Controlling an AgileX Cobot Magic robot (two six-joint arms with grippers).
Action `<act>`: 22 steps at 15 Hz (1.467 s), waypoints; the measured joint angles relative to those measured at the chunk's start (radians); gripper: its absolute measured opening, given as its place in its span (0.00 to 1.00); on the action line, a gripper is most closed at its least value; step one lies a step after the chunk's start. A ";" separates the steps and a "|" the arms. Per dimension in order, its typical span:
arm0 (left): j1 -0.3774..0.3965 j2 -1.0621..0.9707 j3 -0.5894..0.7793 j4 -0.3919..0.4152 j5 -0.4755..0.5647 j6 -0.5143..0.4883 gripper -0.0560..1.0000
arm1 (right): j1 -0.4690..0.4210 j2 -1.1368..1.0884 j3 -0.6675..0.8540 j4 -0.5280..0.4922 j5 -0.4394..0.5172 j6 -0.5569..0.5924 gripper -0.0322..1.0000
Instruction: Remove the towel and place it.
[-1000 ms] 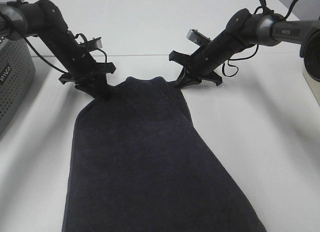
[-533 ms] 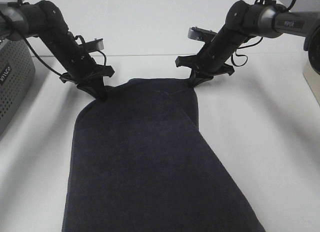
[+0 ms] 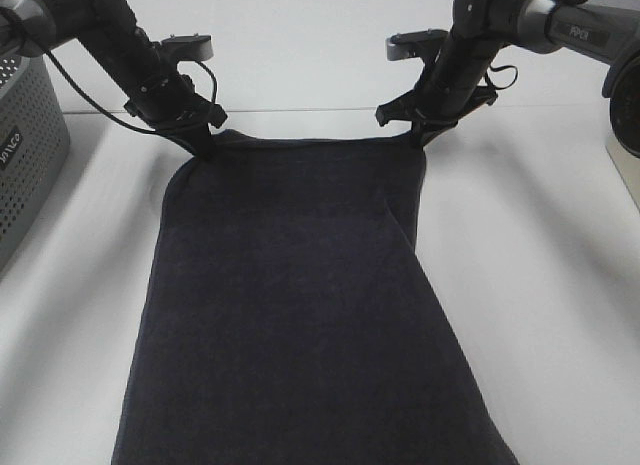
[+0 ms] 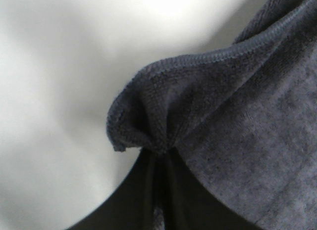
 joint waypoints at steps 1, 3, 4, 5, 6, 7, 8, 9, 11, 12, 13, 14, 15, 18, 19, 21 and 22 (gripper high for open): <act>0.000 0.000 0.000 0.000 0.000 0.000 0.07 | 0.000 0.000 0.000 0.000 0.000 0.000 0.04; 0.000 0.000 -0.035 -0.021 -0.027 0.035 0.07 | 0.000 0.000 -0.071 -0.036 0.002 0.000 0.04; 0.000 0.000 -0.048 -0.034 -0.047 0.057 0.07 | 0.000 0.000 -0.102 -0.050 0.003 0.000 0.04; 0.000 0.000 -0.060 -0.054 -0.067 0.083 0.07 | 0.000 0.000 -0.131 -0.062 0.002 0.000 0.04; 0.000 0.000 -0.082 -0.079 -0.101 0.140 0.07 | 0.000 0.000 -0.174 -0.092 -0.001 0.000 0.04; 0.000 0.000 -0.082 -0.079 -0.101 0.140 0.07 | 0.000 0.000 -0.174 -0.092 -0.001 0.000 0.04; 0.000 0.000 -0.096 -0.086 -0.114 0.169 0.07 | 0.000 0.000 -0.184 -0.112 -0.006 0.000 0.04; -0.002 0.000 -0.105 -0.092 -0.135 0.192 0.07 | 0.000 0.000 -0.186 -0.133 -0.006 0.000 0.04; -0.005 0.000 -0.109 -0.096 -0.180 0.226 0.07 | 0.000 0.000 -0.186 -0.159 -0.008 0.000 0.04; -0.007 0.000 -0.109 -0.097 -0.204 0.254 0.07 | 0.000 0.000 -0.186 -0.170 -0.018 0.000 0.04; -0.012 0.000 -0.109 -0.098 -0.229 0.291 0.07 | 0.000 0.000 -0.186 -0.181 -0.031 0.011 0.04; -0.022 0.000 -0.109 -0.099 -0.260 0.322 0.07 | 0.000 0.000 -0.186 -0.192 -0.036 0.019 0.04; -0.031 0.001 -0.109 -0.099 -0.284 0.338 0.07 | 0.000 0.000 -0.186 -0.201 -0.048 0.020 0.04; -0.050 0.007 -0.109 -0.098 -0.332 0.344 0.07 | 0.000 0.004 -0.186 -0.207 -0.092 0.045 0.04; -0.050 0.012 -0.109 -0.096 -0.336 0.344 0.07 | 0.000 0.012 -0.186 -0.202 -0.103 0.048 0.04; -0.050 0.027 -0.109 -0.094 -0.347 0.344 0.07 | -0.001 0.034 -0.186 -0.181 -0.118 0.050 0.04; -0.050 0.039 -0.109 -0.092 -0.354 0.344 0.07 | -0.001 0.044 -0.186 -0.173 -0.135 0.050 0.04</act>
